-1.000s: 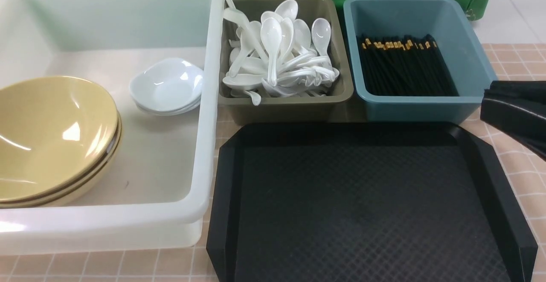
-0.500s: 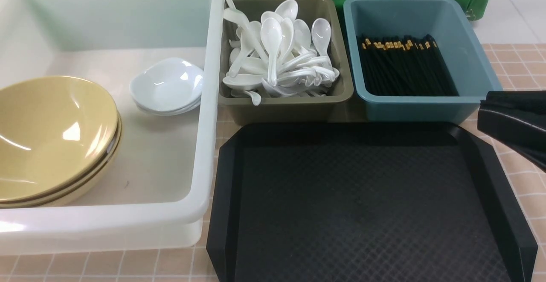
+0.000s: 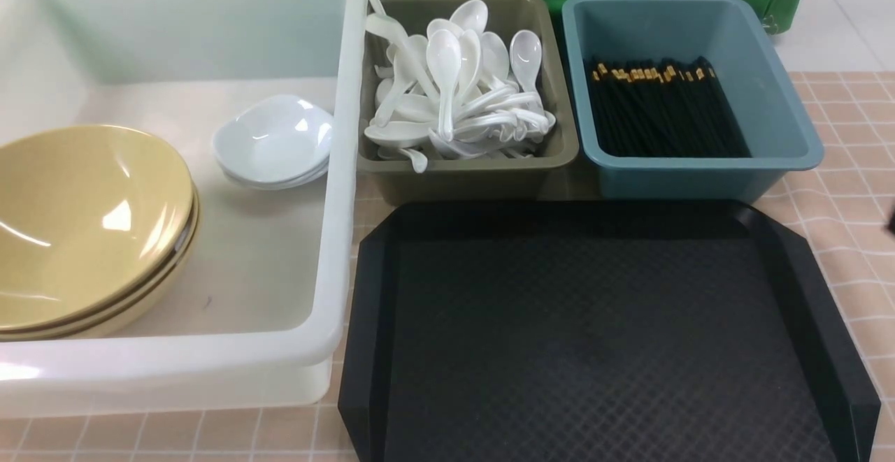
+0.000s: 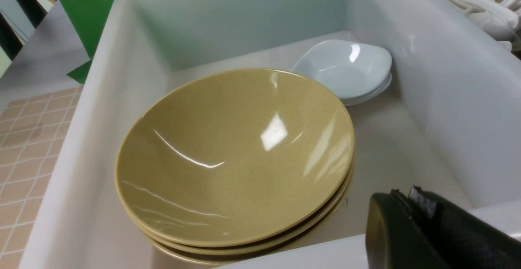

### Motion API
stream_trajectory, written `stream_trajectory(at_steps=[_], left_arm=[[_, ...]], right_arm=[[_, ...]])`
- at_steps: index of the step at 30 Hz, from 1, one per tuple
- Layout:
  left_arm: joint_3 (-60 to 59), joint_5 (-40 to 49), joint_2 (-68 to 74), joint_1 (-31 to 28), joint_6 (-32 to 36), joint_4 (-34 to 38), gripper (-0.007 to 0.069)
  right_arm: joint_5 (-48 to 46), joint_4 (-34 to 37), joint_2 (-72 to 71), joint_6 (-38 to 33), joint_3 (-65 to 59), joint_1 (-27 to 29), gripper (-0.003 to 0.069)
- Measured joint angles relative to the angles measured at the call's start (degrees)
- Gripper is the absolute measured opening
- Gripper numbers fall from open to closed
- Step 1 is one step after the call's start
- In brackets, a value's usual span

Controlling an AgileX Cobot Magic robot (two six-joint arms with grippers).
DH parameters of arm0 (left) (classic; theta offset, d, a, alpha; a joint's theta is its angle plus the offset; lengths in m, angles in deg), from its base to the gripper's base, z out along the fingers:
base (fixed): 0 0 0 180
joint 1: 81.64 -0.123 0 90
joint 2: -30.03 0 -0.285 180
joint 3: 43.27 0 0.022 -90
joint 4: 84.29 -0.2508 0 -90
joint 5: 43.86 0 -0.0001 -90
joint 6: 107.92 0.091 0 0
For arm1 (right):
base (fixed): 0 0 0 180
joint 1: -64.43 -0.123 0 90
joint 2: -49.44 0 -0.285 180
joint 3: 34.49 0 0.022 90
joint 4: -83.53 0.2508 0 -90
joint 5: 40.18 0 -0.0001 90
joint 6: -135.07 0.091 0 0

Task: On brown table put chopsticks spoon bowls plates into blue grey white boxes.

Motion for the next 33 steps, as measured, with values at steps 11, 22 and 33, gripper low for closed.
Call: stream_trajectory(at_steps=[11,22,33], left_arm=[[0.0,0.0,0.0,0.0,0.0,0.0,0.0001],[0.0,0.1,0.0,0.0,-0.1,-0.1,0.0001],[0.0,0.2,0.0,0.0,-0.1,-0.1,0.0001]], right_arm=[[-6.3,-12.4,-19.3,19.4,-20.9,24.9,0.0036],[-11.8,-15.3,-21.8,24.9,-25.6,30.2,0.0036],[-11.9,-15.4,-21.8,25.9,-25.6,30.6,0.0036]])
